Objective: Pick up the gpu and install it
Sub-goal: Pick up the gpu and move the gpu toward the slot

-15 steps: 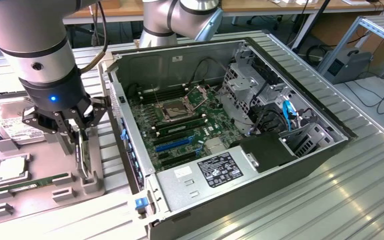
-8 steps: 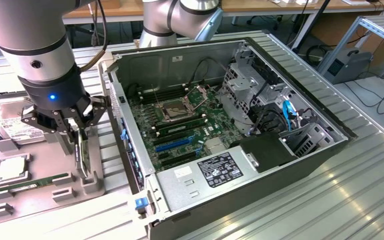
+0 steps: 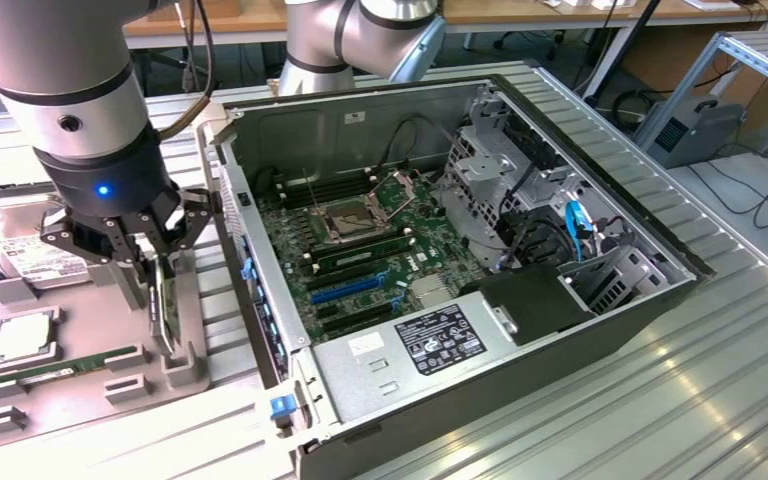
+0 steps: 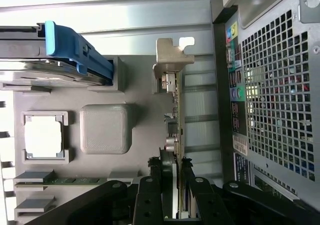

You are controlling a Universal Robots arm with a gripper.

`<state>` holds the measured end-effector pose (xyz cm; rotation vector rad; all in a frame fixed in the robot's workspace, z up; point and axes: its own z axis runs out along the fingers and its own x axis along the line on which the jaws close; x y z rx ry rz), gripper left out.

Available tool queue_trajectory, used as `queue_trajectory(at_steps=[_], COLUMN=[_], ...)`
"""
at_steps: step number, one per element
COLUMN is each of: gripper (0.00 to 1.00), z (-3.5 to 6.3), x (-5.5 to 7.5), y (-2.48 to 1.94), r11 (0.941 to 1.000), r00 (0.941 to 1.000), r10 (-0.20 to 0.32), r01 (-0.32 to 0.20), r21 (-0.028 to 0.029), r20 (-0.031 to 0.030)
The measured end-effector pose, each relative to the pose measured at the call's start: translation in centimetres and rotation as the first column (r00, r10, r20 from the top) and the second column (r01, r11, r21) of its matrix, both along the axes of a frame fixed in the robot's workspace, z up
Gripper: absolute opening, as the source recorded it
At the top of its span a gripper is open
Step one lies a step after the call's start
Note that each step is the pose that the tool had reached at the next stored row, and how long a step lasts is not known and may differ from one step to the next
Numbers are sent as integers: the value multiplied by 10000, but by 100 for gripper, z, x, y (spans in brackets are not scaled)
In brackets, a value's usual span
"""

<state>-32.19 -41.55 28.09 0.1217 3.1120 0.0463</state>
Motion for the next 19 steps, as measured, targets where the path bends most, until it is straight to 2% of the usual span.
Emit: queue_trajectory(at_steps=[19], gripper=[27], z=[83], x=[0], y=[0], r11=[10000], r00=[10000], r10=[0], r01=[0], r21=[-8], r20=[0])
